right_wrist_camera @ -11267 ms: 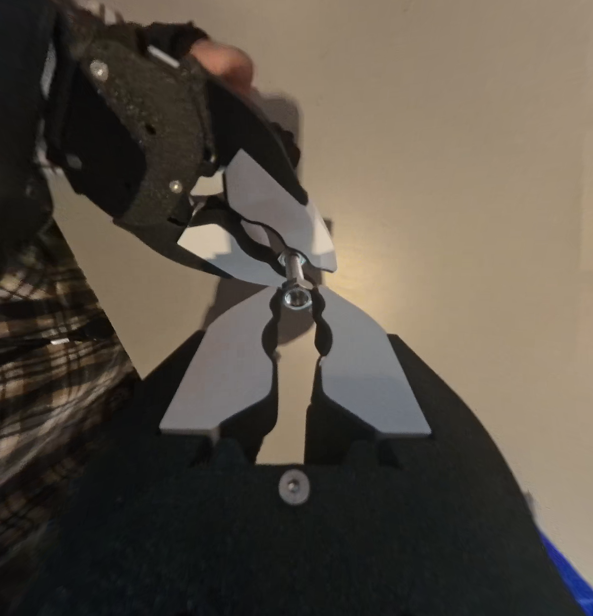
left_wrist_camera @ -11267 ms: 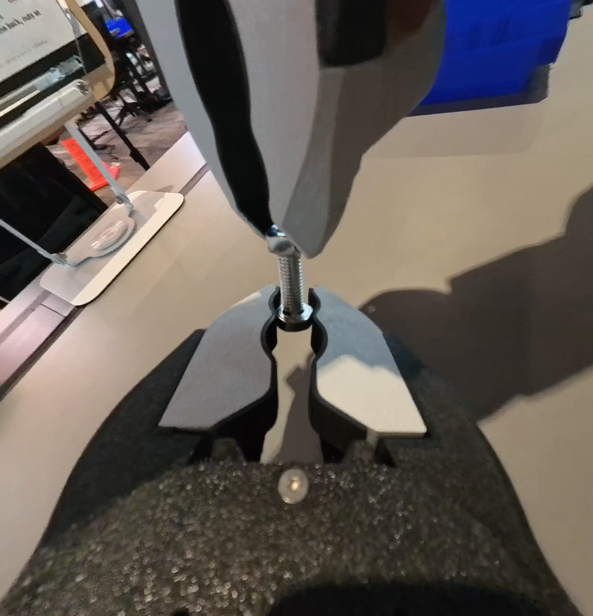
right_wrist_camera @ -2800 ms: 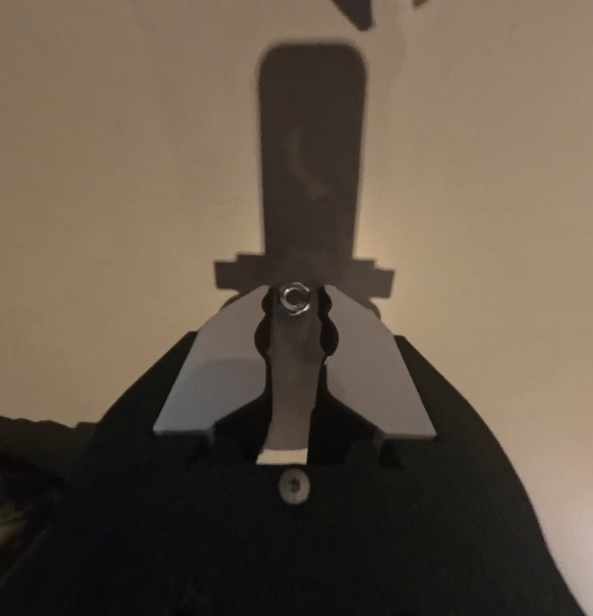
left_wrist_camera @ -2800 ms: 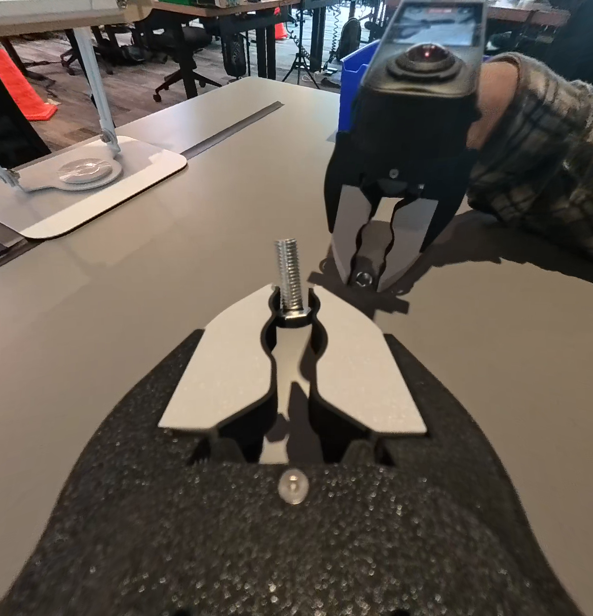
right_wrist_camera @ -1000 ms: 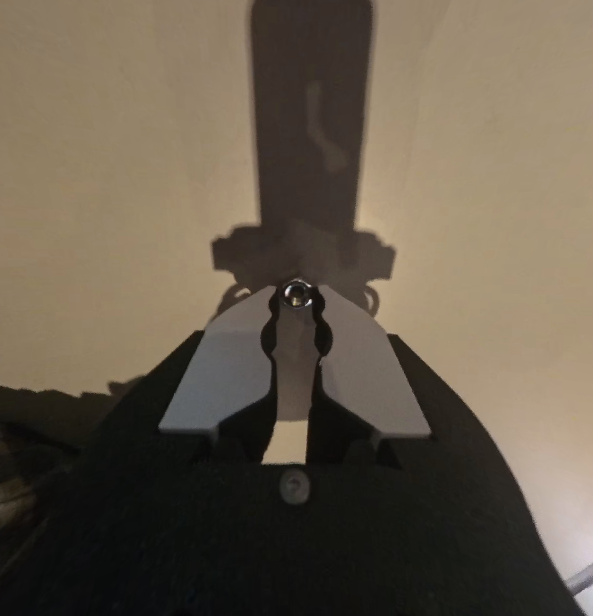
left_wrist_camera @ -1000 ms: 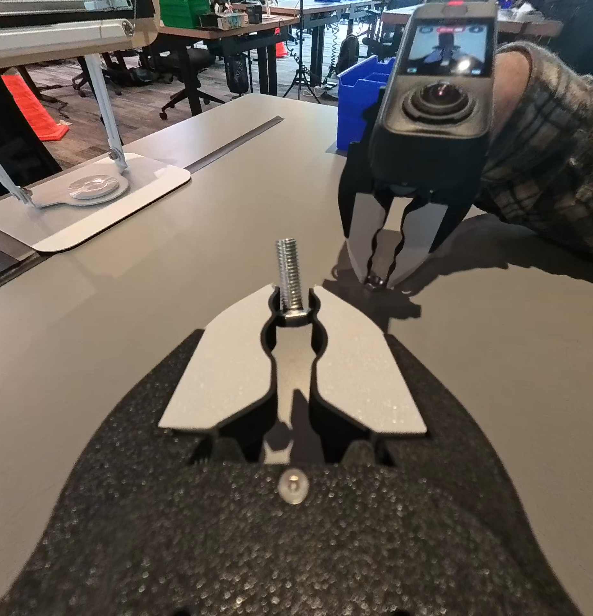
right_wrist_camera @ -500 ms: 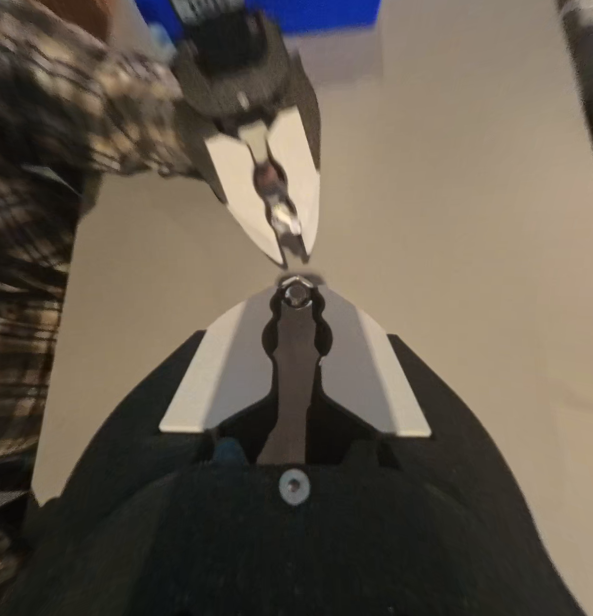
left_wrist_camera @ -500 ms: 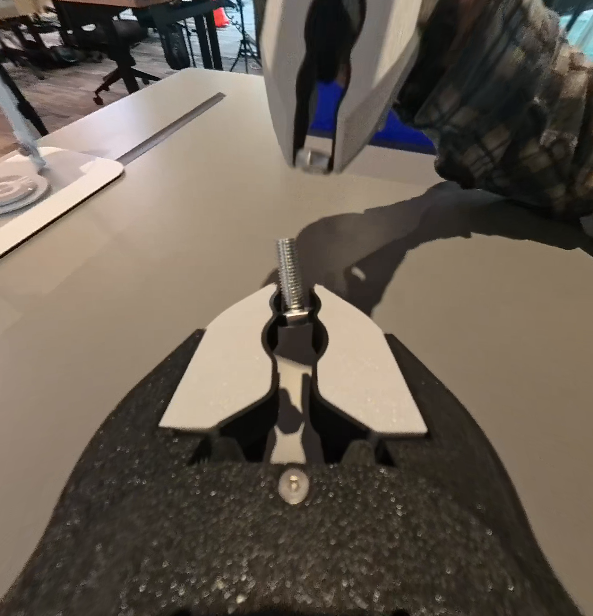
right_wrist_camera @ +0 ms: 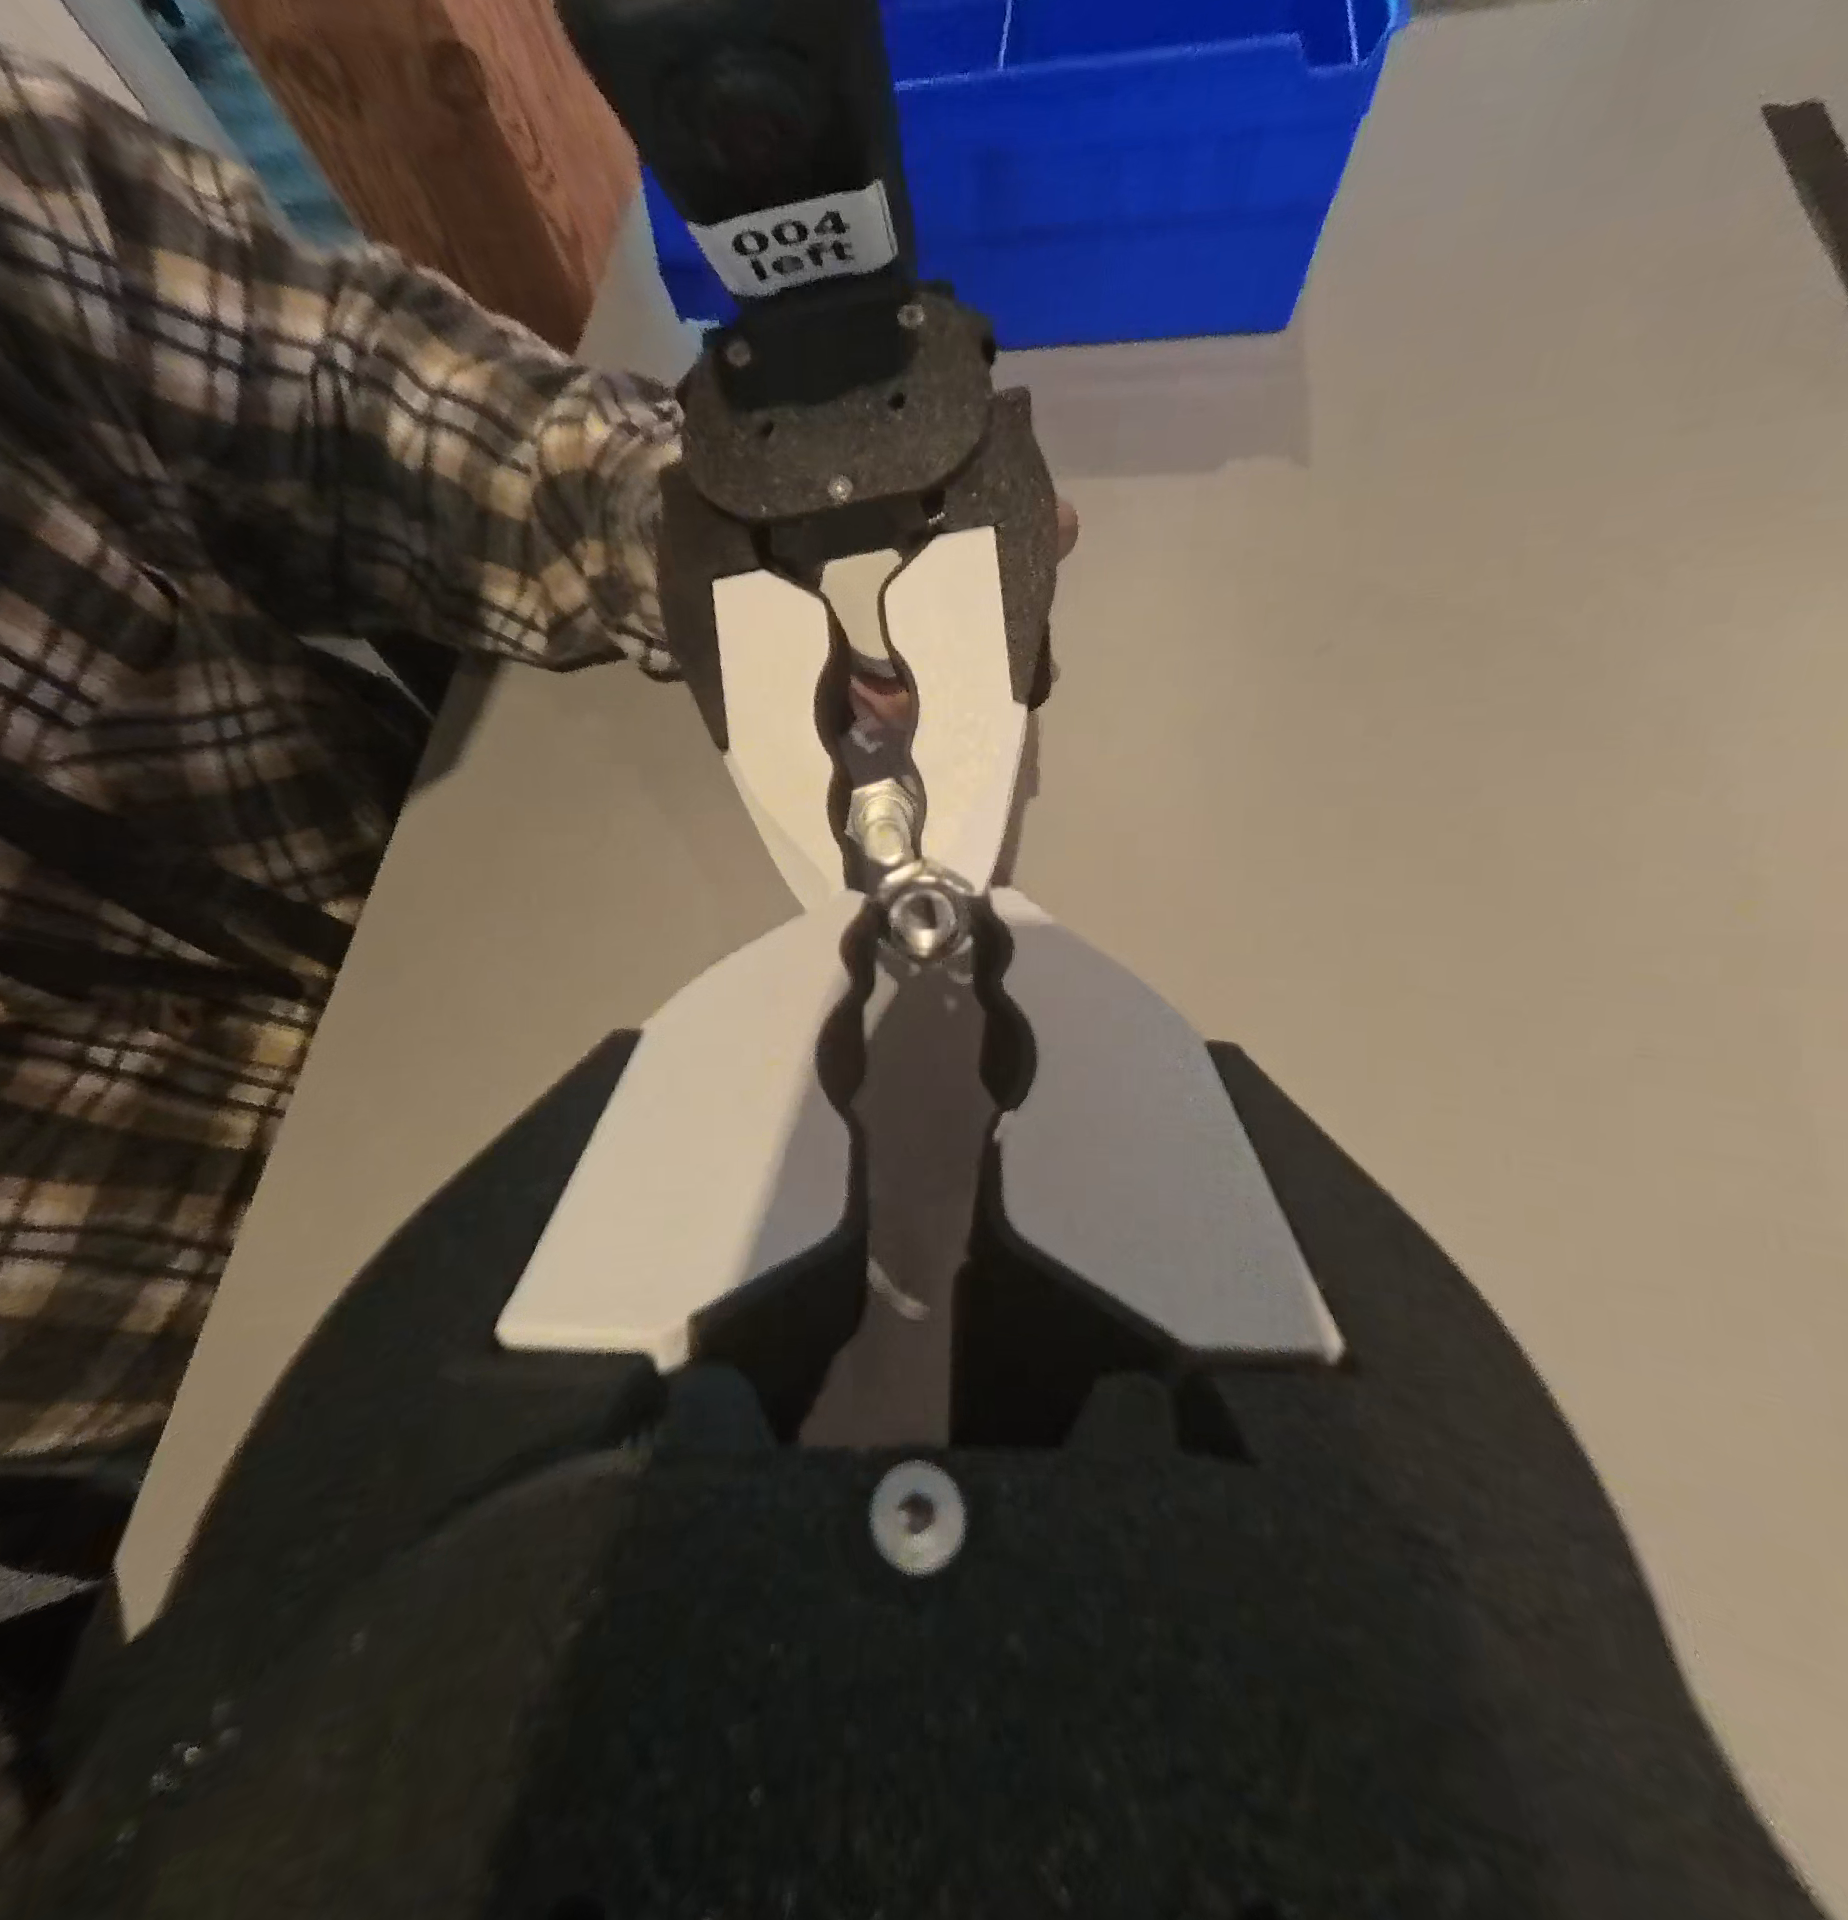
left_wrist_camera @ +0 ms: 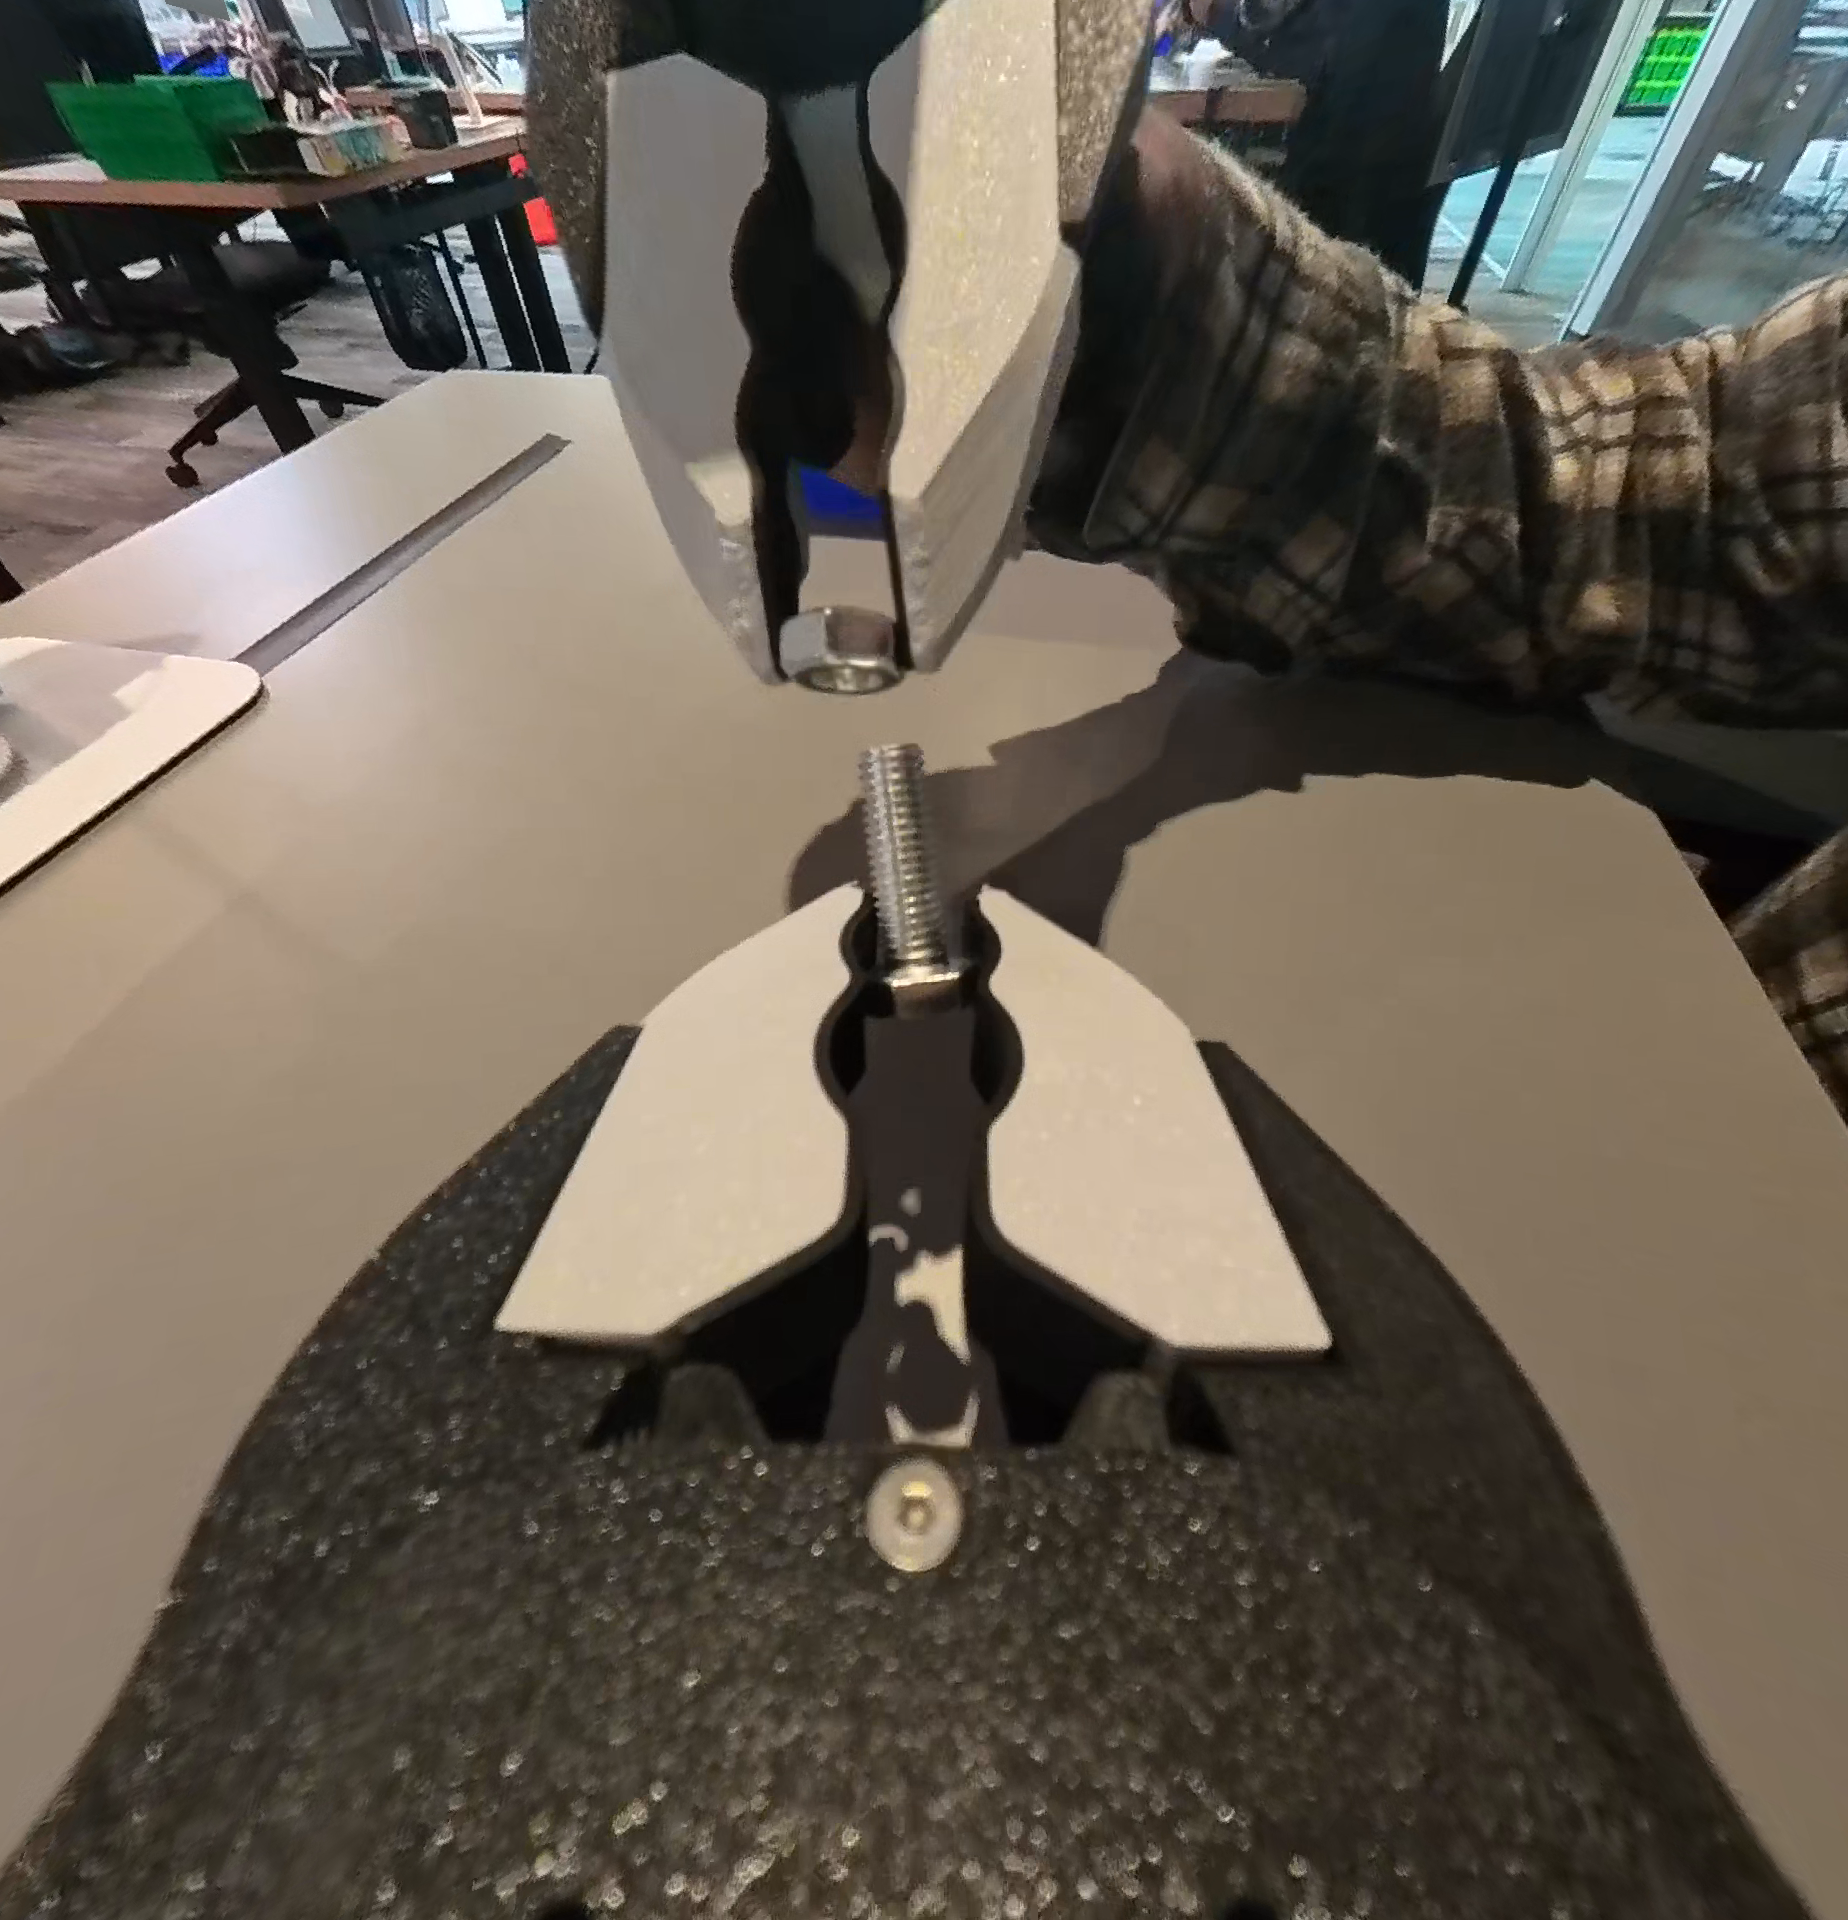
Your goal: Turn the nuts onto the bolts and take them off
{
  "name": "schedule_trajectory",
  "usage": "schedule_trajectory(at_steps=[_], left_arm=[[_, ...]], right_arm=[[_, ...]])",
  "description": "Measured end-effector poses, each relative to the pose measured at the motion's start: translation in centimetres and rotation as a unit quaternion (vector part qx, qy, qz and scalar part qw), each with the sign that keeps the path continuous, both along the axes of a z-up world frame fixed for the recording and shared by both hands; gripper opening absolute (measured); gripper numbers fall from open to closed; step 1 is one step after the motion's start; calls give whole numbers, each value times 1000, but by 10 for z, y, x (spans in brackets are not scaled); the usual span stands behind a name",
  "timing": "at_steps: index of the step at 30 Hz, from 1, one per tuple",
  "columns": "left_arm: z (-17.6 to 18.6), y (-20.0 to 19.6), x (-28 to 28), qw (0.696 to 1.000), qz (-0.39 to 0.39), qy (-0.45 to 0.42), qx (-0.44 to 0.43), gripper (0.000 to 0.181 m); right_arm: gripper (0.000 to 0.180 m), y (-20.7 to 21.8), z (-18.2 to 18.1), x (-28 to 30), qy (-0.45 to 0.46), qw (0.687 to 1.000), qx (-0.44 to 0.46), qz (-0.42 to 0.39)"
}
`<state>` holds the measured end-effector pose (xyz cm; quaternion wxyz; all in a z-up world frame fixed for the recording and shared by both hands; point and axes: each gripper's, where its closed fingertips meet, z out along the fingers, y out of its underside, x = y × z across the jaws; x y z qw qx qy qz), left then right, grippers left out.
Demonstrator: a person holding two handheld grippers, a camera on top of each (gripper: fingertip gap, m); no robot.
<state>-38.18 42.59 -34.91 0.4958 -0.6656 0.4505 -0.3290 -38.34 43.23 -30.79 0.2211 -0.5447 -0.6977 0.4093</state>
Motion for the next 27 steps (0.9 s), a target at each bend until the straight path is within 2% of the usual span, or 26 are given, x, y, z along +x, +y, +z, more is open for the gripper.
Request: schedule_trajectory(at_steps=[11, 27], left_arm=[[2, -1, 3, 1000, 0, -6, 3, 15], [-3, 3, 2, 1000, 17, 17, 8, 15]], right_arm=[[17, -10, -14, -11, -24, 999, 17, 10], [17, -12, -12, -15, -23, 999, 31, 5]])
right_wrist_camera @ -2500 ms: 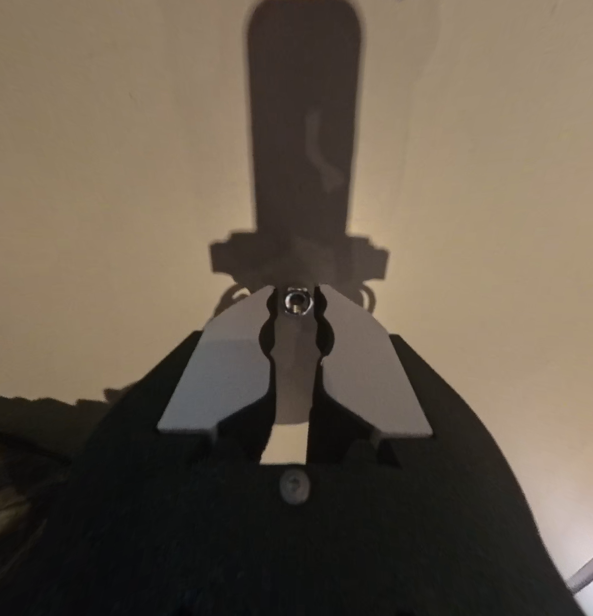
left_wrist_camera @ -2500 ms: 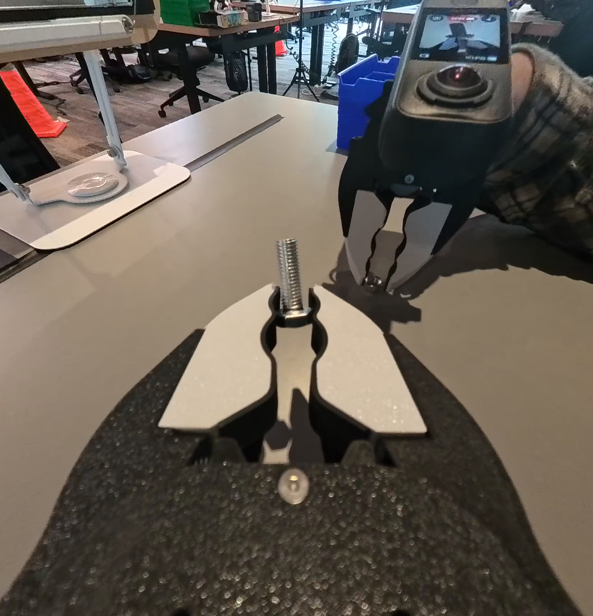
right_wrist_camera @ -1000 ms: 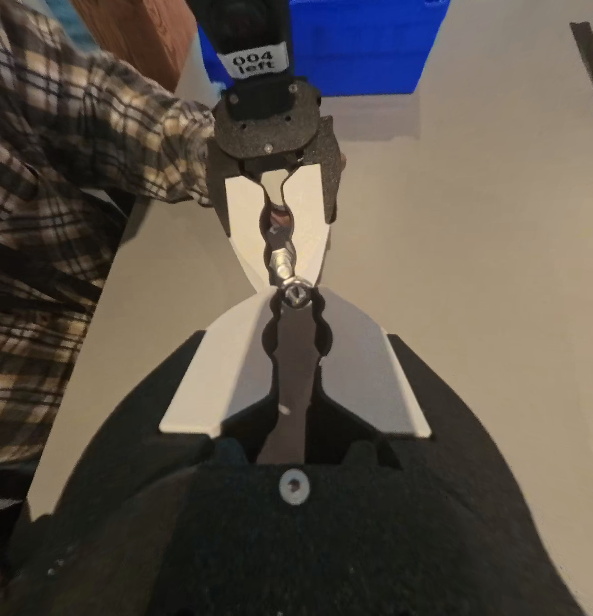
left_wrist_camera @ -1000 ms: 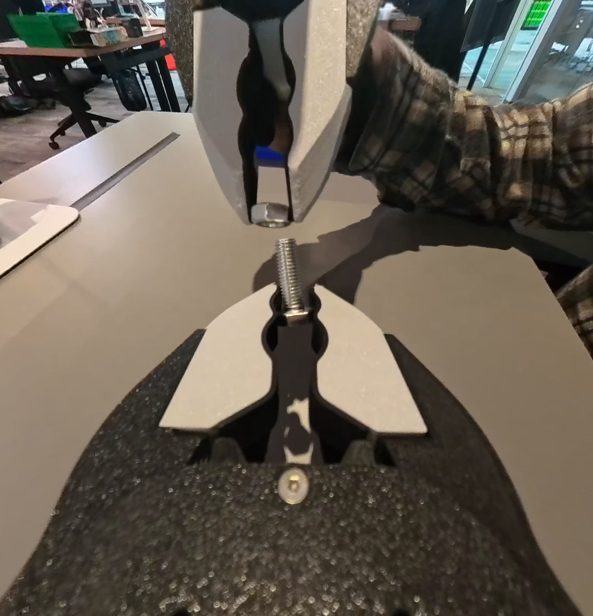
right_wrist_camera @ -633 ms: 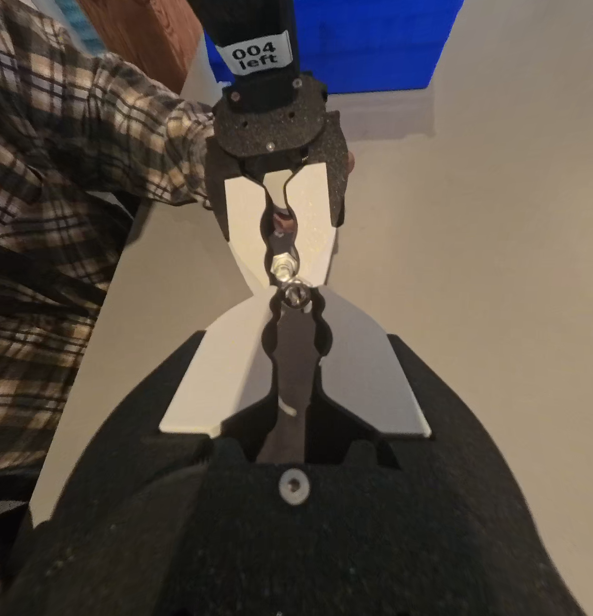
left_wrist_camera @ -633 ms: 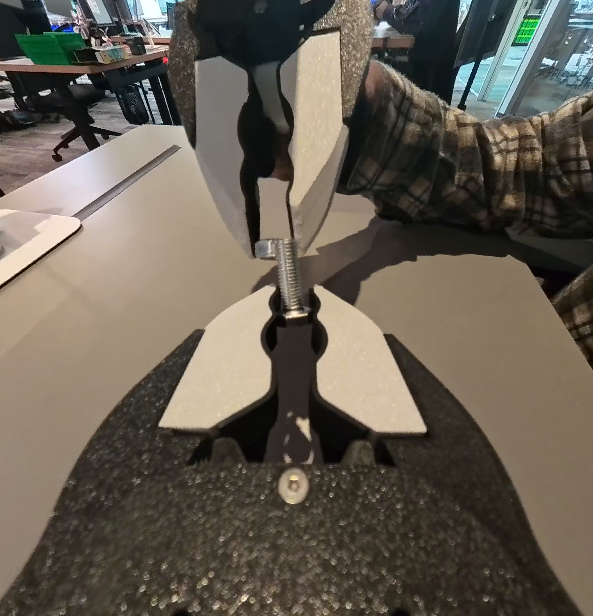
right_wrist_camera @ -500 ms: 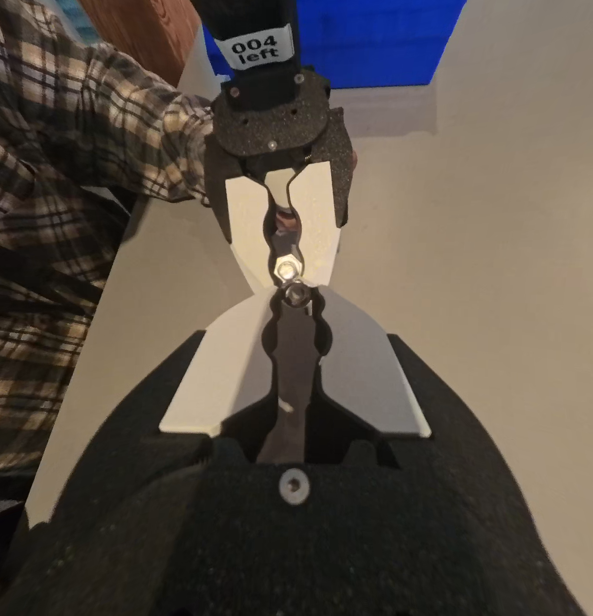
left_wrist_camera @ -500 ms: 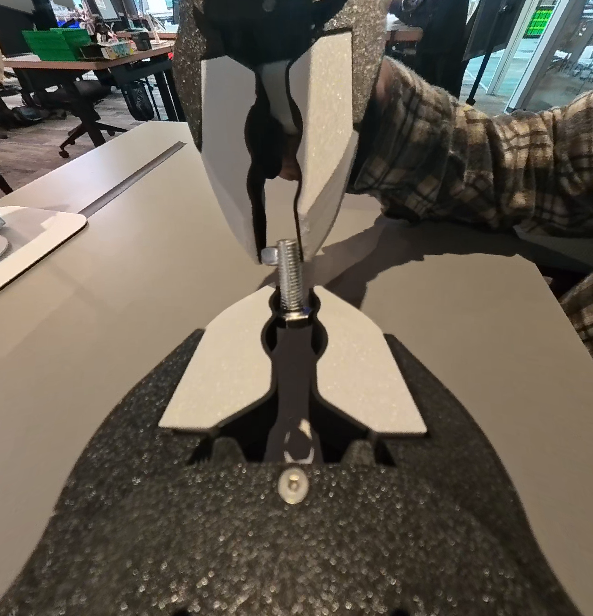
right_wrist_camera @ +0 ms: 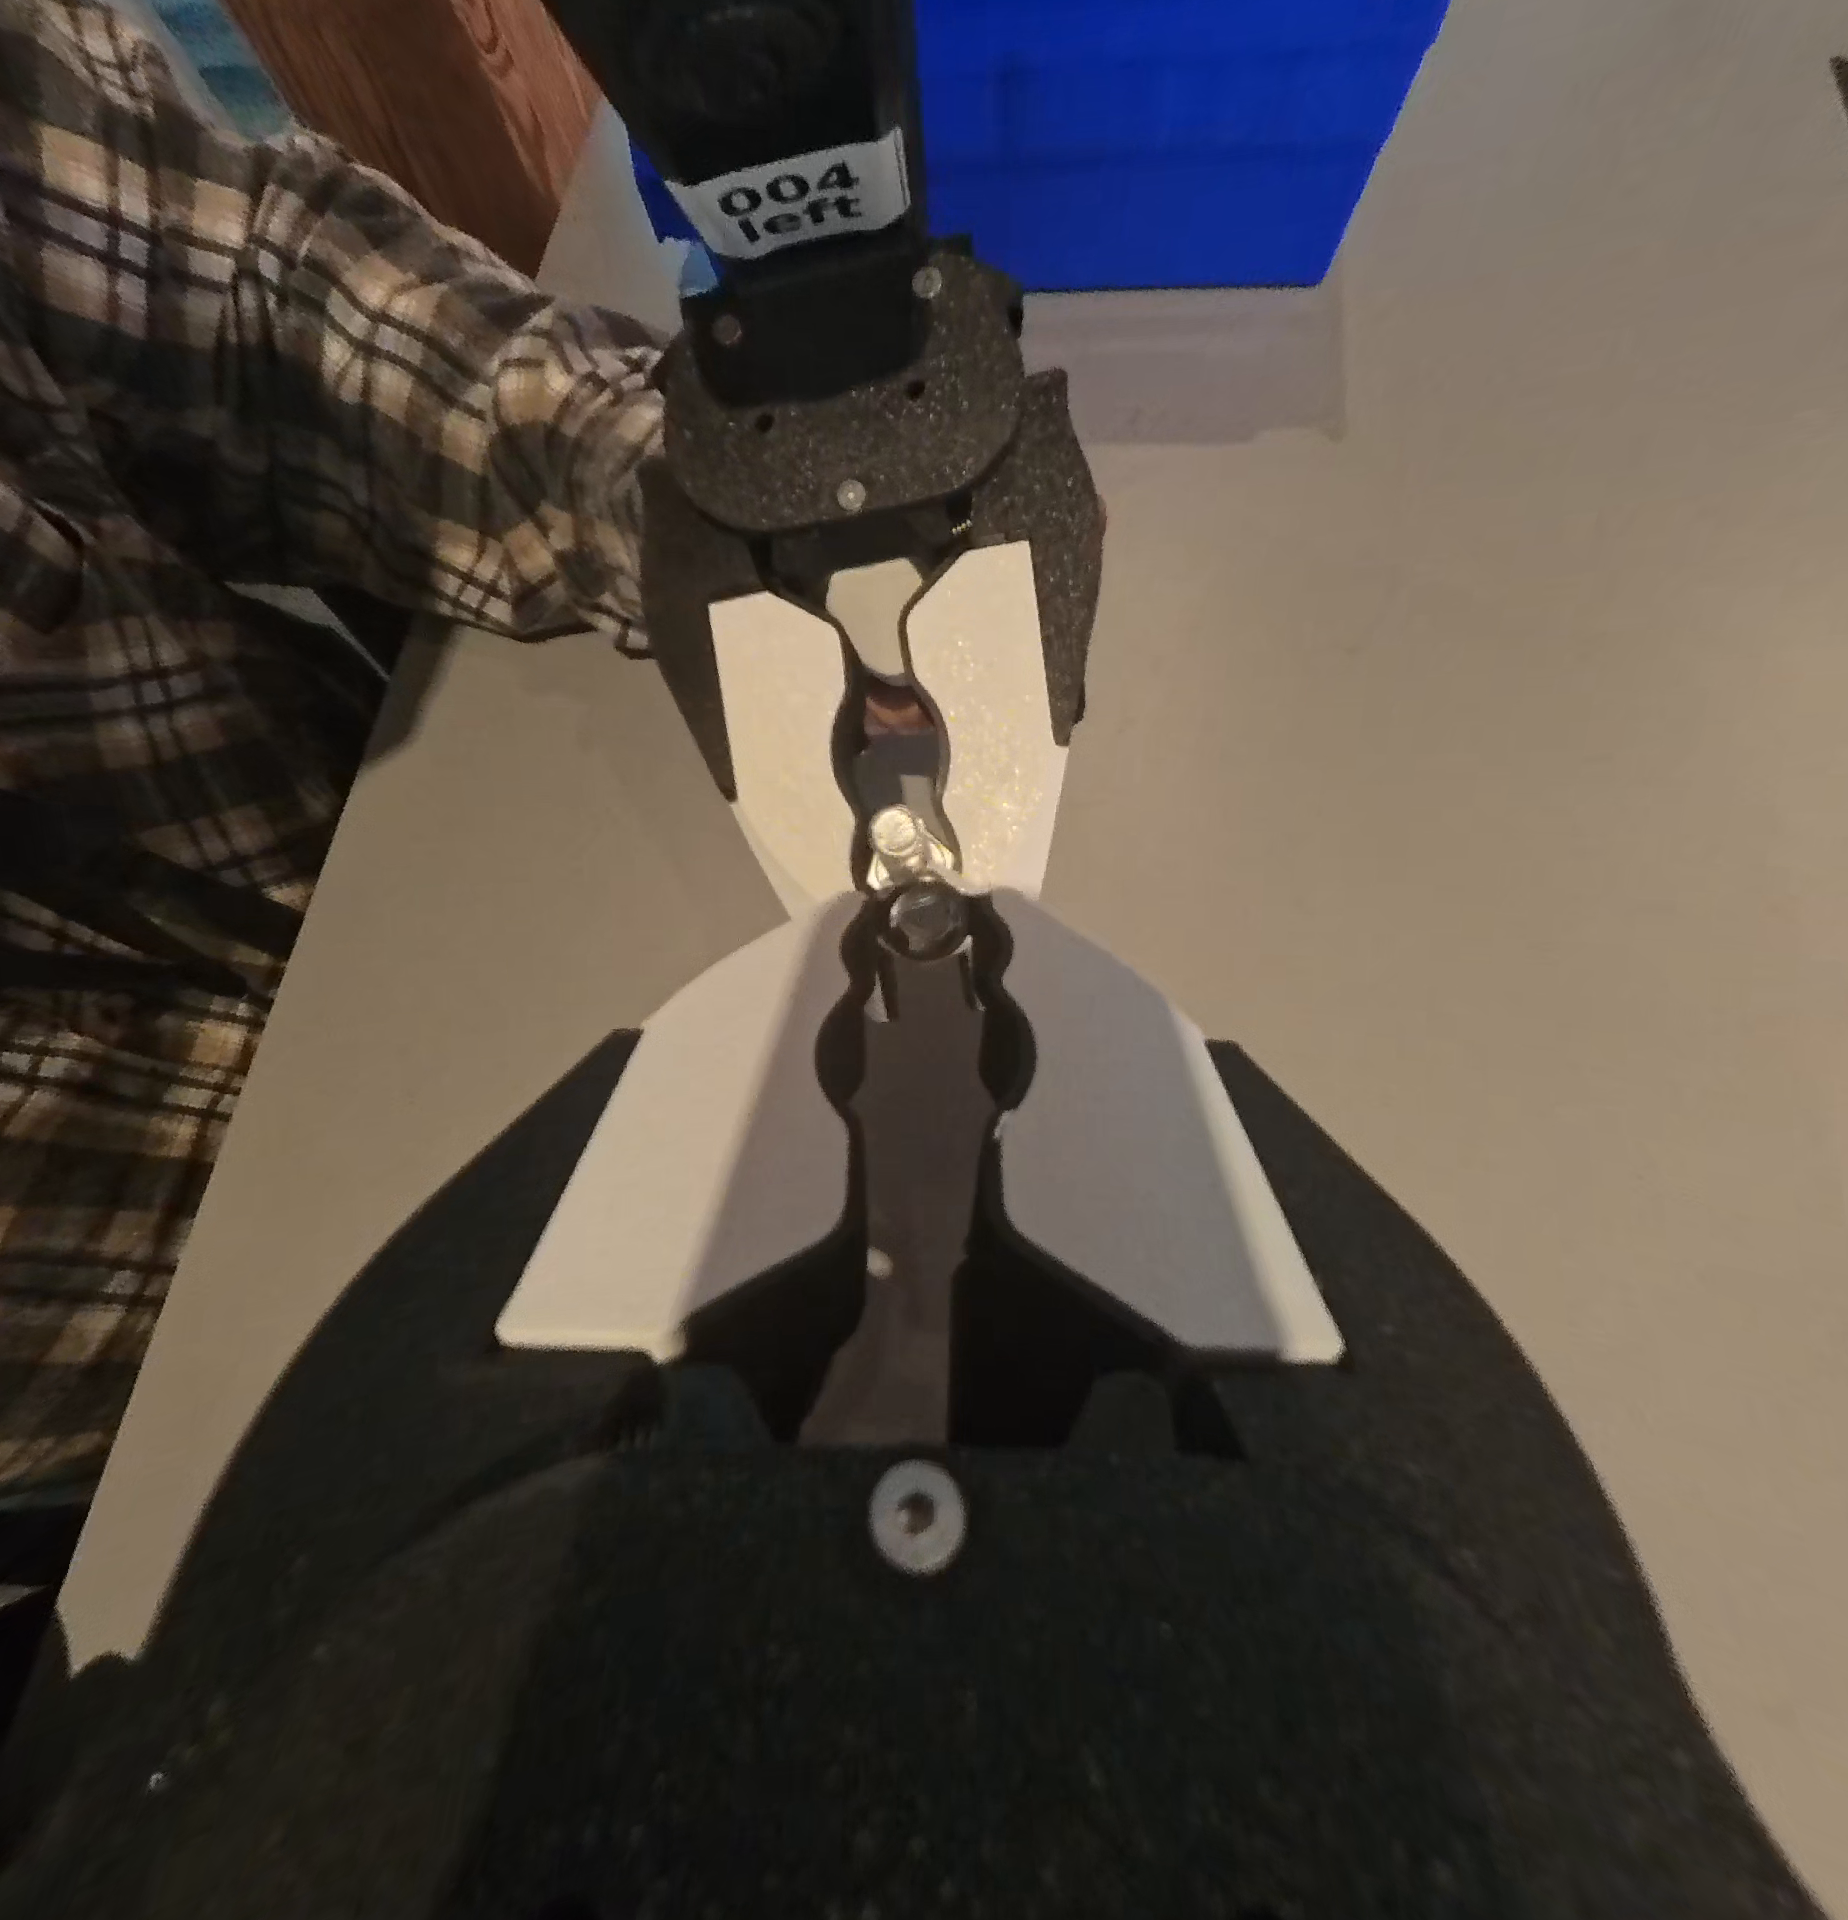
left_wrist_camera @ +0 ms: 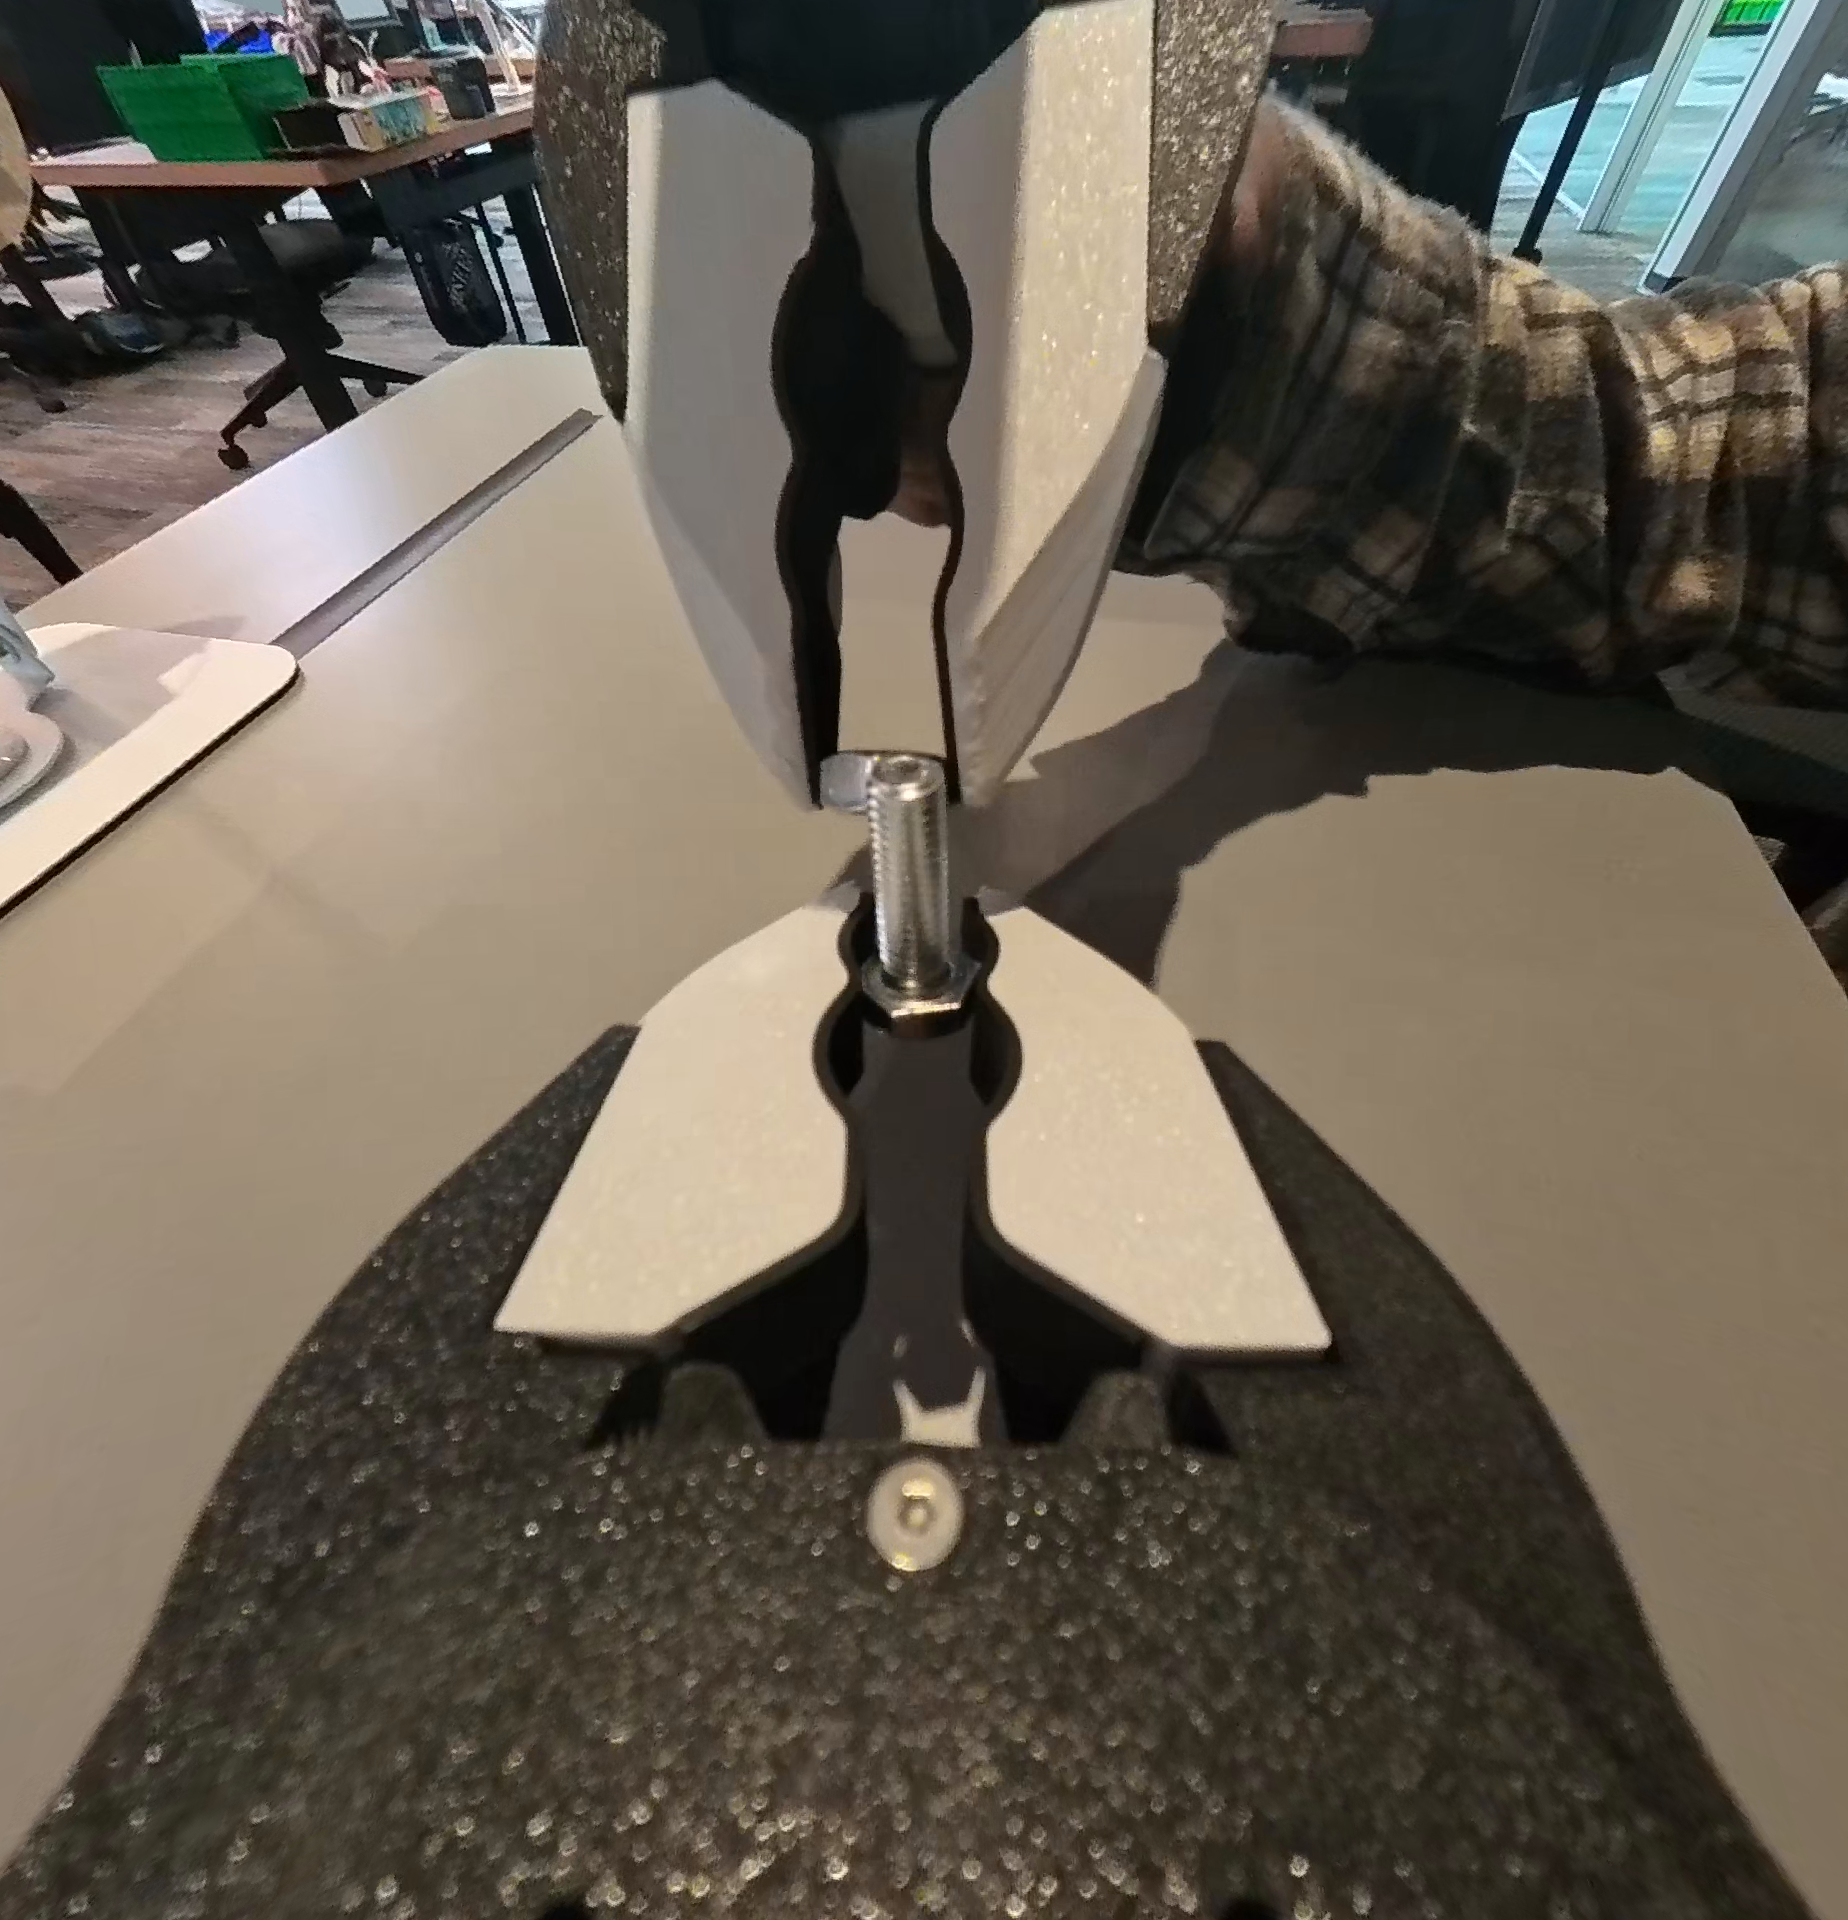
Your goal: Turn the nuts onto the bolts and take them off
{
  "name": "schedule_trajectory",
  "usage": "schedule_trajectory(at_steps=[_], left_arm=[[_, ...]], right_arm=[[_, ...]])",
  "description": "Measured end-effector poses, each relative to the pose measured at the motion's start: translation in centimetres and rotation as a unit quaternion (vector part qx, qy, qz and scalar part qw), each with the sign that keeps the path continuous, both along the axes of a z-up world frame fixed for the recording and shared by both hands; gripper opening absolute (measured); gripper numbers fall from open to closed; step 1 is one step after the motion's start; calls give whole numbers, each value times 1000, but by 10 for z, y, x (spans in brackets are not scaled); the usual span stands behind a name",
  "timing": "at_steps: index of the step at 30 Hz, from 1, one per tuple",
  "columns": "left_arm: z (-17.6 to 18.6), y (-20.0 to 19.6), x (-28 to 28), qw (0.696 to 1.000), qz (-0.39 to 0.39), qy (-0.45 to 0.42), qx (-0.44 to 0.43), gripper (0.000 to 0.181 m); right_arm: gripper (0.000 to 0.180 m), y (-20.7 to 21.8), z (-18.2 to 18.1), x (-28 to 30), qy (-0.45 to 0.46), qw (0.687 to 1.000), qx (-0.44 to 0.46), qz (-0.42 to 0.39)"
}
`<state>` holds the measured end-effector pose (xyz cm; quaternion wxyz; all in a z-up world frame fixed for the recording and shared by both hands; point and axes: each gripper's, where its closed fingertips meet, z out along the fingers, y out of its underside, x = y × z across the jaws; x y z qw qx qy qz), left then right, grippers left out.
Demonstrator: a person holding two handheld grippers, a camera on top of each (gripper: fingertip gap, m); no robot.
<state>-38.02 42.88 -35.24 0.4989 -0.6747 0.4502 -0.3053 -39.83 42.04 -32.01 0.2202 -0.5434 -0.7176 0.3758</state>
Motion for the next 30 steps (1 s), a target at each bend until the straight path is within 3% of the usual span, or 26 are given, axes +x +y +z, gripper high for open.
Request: schedule_trajectory(at_steps=[13, 17, 23, 30], left_arm=[[-4, 3, 0, 1000, 10, 7, 7, 15], [-9, 9, -5, 1000, 22, 10, -5, 15], [-13, 13, -9, 999, 29, 23, -3, 15], [-3, 12, -12, 1000, 30, 0, 8, 15]], right_arm=[[17, 13, 9, 20, -8, 998, 34, -54], [17, 20, -30, 56, -109, 987, 58, -106], [17, 13, -108, 101, -272, 954, 49, -120], [17, 9, -120, 109, -321, 940, 75, -92]])
